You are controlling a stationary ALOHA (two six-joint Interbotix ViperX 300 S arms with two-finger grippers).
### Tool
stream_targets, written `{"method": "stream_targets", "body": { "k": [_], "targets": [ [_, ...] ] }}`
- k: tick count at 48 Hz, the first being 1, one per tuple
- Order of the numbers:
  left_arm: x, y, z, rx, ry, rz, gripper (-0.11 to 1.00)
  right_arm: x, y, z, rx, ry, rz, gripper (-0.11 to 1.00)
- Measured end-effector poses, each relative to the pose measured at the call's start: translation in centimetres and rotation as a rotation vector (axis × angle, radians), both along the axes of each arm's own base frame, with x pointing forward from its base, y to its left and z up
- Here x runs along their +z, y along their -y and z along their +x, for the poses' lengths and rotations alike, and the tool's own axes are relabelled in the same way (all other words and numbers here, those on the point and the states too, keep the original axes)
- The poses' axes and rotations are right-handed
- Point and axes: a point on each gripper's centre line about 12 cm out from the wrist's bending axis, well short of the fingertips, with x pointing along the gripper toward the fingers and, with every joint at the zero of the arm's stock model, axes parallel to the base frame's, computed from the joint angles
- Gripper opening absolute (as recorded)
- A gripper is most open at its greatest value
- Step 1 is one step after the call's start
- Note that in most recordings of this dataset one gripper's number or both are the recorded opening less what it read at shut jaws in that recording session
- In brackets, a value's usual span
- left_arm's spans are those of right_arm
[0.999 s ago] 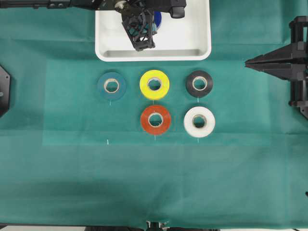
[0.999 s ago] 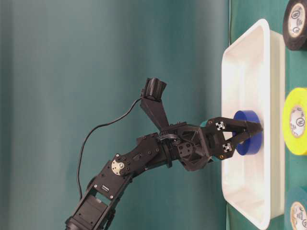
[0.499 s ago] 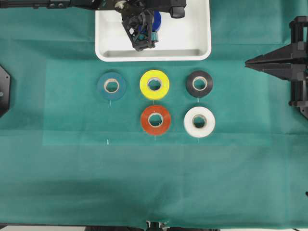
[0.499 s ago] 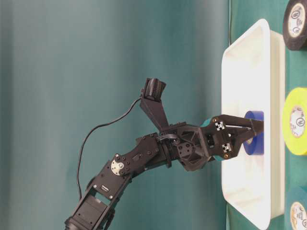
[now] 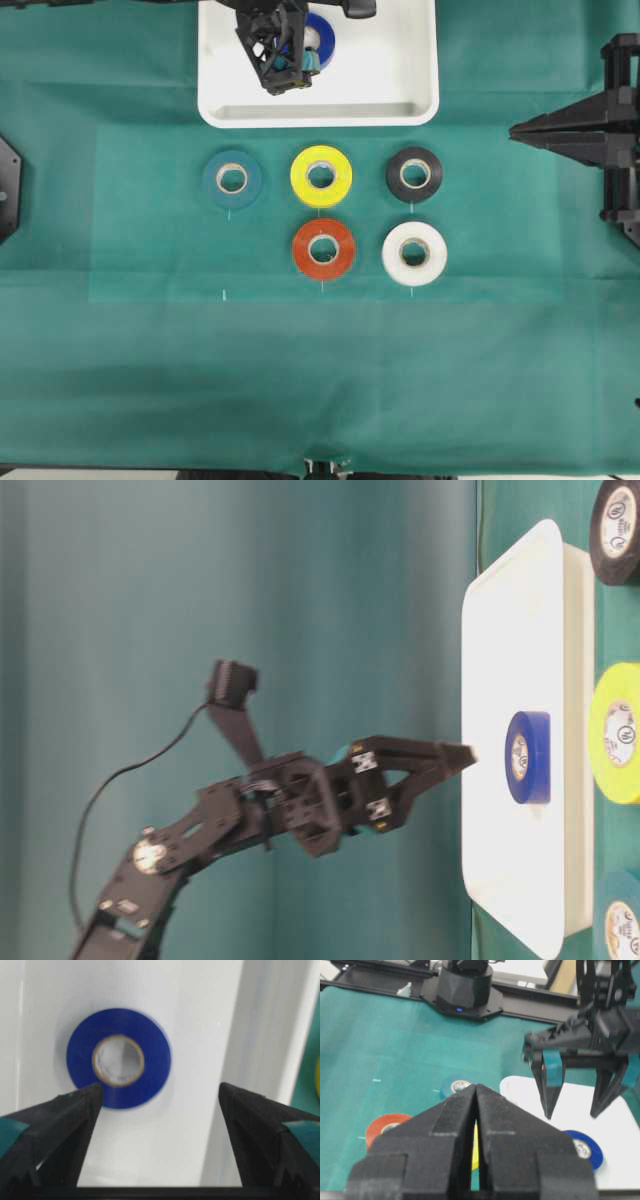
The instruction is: Place the tape from the fixed location into the white case.
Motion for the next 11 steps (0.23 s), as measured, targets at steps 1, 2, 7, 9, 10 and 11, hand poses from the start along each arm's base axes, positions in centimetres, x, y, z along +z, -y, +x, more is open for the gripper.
{"method": "stream_targets", "body": {
  "k": [1,2,7,9,10,11],
  "targets": [
    [0.3,0.0,-0.1,0.0,0.0,0.0,0.9,0.1,0.0,0.0,0.0,0.002,0.0,0.0],
    [0.6,0.1,-0.2,-0.003,-0.002,0.0,0.9,0.0,0.0,0.0,0.0,0.002,0.0,0.0],
    [1.8,0.4,-0.4,-0.004,-0.01,-0.004,0.9,0.1,0.0,0.0,0.0,0.002,0.0,0.01],
    [2.3,0.5,-0.4,-0.007,-0.009,-0.002,0.9,0.0,0.0,0.0,0.0,0.0,0.0,0.01],
    [2.4,0.5,-0.5,-0.008,-0.012,-0.004,0.9,0.1,0.0,0.0,0.0,0.002,0.0,0.01],
    [2.6,0.6,-0.4,-0.009,-0.012,-0.004,0.9,0.1,0.0,0.0,0.002,0.002,0.0,0.01]
  ]
}}
